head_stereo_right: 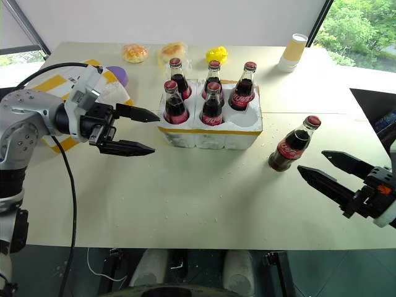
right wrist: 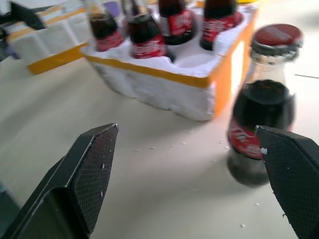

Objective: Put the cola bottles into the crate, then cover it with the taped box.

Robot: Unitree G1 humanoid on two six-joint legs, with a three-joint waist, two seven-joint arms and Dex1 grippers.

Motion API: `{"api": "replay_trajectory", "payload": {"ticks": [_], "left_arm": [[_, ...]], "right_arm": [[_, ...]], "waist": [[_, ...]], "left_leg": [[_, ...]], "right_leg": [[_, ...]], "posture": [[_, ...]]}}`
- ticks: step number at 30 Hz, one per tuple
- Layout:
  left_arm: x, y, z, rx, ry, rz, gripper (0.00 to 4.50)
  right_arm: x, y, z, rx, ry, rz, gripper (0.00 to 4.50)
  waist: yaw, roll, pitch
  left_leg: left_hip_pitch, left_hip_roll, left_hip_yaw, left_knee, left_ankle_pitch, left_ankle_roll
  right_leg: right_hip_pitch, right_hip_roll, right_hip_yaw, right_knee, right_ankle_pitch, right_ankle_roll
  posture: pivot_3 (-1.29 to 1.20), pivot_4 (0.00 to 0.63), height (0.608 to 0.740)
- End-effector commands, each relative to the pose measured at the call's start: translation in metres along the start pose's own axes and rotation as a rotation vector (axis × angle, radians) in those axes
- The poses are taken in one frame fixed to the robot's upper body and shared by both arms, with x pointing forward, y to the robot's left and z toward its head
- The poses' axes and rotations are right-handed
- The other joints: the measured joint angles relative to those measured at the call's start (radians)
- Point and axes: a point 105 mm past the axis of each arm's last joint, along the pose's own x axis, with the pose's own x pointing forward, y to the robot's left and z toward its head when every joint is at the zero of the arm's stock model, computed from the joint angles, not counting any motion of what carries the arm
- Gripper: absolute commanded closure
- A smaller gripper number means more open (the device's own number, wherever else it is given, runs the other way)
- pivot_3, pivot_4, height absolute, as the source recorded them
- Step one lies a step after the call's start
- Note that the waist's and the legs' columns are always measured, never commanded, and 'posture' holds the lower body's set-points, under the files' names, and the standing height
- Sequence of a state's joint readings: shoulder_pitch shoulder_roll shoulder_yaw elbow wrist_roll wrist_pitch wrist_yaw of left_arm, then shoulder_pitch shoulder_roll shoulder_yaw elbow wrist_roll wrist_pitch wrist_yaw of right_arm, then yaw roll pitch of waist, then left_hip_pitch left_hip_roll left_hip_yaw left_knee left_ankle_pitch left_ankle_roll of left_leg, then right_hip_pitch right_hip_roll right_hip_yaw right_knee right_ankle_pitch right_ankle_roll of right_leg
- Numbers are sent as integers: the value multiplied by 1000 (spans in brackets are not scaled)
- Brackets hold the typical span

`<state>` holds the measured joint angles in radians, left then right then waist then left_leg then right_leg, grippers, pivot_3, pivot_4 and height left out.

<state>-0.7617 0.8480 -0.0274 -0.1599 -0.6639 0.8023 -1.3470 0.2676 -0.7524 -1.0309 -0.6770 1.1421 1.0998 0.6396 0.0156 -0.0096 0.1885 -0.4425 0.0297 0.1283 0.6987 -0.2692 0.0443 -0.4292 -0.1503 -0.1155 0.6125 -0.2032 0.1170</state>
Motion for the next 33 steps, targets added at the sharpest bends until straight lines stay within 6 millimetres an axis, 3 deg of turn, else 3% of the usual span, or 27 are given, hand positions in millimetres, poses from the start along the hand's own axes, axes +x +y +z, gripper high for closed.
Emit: {"api": "replay_trajectory", "payload": {"ticks": [1, 8, 32, 33], "left_arm": [[2, -3, 8, 34, -13, -4, 23], [2, -3, 4, 39, 1, 15, 23], [1, -8, 10, 55, 3, 61, 23], [2, -8, 10, 54, 2, 62, 3]], "right_arm": [[6, -15, -12, -12, -20, -102, 0], [22, -31, -32, 33, -54, -144, 0], [93, -55, -37, 77, -117, -72, 0], [94, -54, -36, 80, -123, -64, 254]], "waist": [[0, 0, 0], [-2, 1, 0], [-4, 1, 0], [-3, 1, 0]], "left_leg": [[0, 0, 0, 0, 0, 0], [0, 0, 1, 0, 0, 0], [0, 0, 1, 0, 0, 0], [0, 0, 1, 0, 0, 0]], "right_leg": [[0, 0, 0, 0, 0, 0], [0, 0, 0, 0, 0, 0], [0, 0, 0, 1, 0, 0], [0, 0, 0, 1, 0, 0]], "posture": [[0, 150, 740], [0, 150, 740], [0, 150, 740], [0, 150, 740]]}}
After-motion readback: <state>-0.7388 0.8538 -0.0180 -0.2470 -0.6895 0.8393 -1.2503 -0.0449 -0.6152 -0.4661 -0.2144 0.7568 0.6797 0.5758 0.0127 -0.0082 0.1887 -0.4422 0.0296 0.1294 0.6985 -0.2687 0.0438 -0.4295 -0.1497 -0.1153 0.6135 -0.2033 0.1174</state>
